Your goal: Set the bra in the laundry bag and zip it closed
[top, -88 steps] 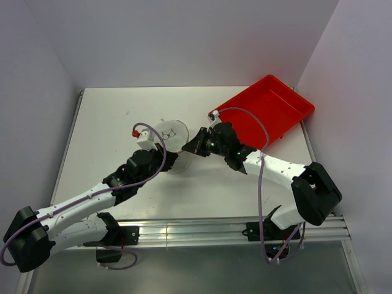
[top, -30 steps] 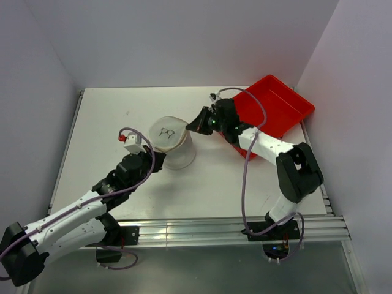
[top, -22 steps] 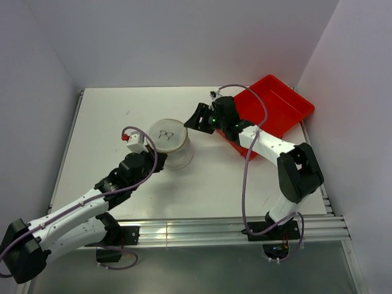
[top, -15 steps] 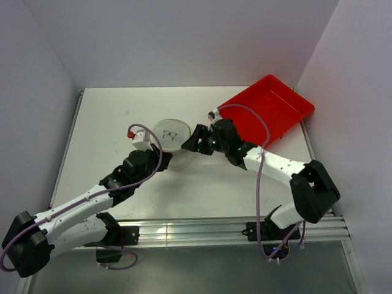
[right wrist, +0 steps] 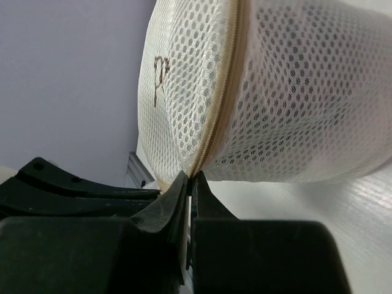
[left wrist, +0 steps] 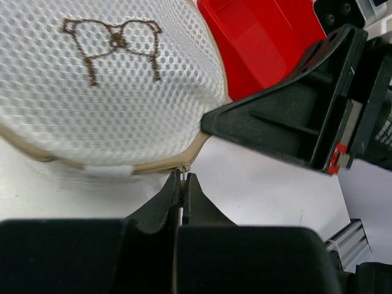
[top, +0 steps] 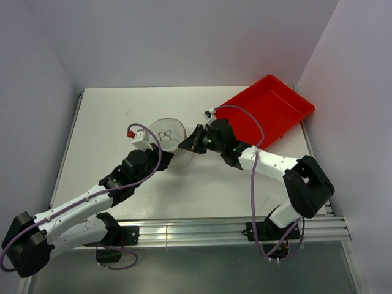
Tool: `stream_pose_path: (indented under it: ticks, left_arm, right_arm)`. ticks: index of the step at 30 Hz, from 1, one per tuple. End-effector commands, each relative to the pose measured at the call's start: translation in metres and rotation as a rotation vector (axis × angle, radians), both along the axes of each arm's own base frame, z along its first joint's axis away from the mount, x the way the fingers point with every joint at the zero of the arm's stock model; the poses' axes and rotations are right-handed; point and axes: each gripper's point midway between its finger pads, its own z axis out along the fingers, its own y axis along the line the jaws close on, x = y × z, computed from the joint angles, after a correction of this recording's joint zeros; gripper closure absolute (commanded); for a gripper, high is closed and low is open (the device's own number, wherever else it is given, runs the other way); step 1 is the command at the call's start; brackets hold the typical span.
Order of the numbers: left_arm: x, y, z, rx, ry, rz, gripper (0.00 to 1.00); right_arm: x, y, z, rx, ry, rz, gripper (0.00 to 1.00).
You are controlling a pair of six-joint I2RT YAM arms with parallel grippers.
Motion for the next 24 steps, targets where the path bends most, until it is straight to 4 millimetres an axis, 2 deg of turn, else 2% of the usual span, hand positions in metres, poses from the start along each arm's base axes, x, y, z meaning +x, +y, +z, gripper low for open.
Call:
stream_pose_path:
  ticks: [1, 3, 4, 6, 7, 9, 10, 11, 13, 19, 21, 22, 23, 24]
  left_arm:
    - [-0.001, 0.012, 0.013, 0.016, -0.039, 0.028, 1.00]
    - [-0.002, 0.021, 0.008, 0.035, -0.029, 0.052, 1.00]
    - [-0.002, 0.029, 0.000, 0.063, -0.009, 0.078, 1.00]
    - [-0.004, 0.042, -0.006, 0.082, 0.004, 0.115, 1.00]
    - [-0.003, 0.051, -0.008, 0.097, 0.005, 0.152, 1.00]
    - [-0.005, 0.064, -0.008, 0.112, 0.004, 0.193, 1.00]
    - [-0.004, 0.069, -0.006, 0.118, 0.001, 0.215, 1.00]
    - [-0.003, 0.074, -0.002, 0.122, -0.008, 0.238, 1.00]
    - [-0.002, 0.075, -0.002, 0.128, -0.005, 0.241, 1.00]
    - [-0.001, 0.048, 0.013, 0.057, -0.044, 0.133, 1.00]
    - [0.000, 0.047, 0.016, 0.059, -0.048, 0.129, 1.00]
    - [0.001, 0.046, 0.022, 0.057, -0.054, 0.127, 1.00]
    - [0.002, 0.046, 0.023, 0.062, -0.050, 0.129, 0.98]
    - [0.003, 0.046, 0.025, 0.062, -0.050, 0.135, 0.88]
  right_arm:
    - [0.055, -0.028, 0.030, 0.014, -0.102, -0.139, 1.00]
    - [0.066, -0.039, 0.027, -0.019, -0.107, -0.146, 1.00]
    - [0.078, -0.047, 0.029, -0.028, -0.112, -0.158, 1.00]
    - [0.086, -0.055, 0.023, -0.076, -0.121, -0.158, 1.00]
    - [0.091, -0.055, 0.030, -0.085, -0.137, -0.144, 1.00]
    - [0.094, -0.055, 0.015, -0.144, -0.120, -0.103, 1.00]
    - [0.098, -0.053, 0.020, -0.148, -0.135, -0.090, 1.00]
    - [0.100, -0.052, 0.014, -0.170, -0.132, -0.075, 1.00]
    - [0.103, -0.051, 0.015, -0.174, -0.133, -0.068, 1.00]
    - [0.094, -0.044, 0.022, -0.155, -0.138, -0.026, 1.00]
    - [0.088, -0.042, 0.021, -0.154, -0.133, -0.010, 0.91]
    - [0.083, -0.039, 0.022, -0.150, -0.135, 0.002, 0.77]
    - [0.079, -0.035, 0.022, -0.142, -0.132, 0.022, 0.70]
    - [0.075, -0.033, 0.023, -0.136, -0.134, 0.030, 0.62]
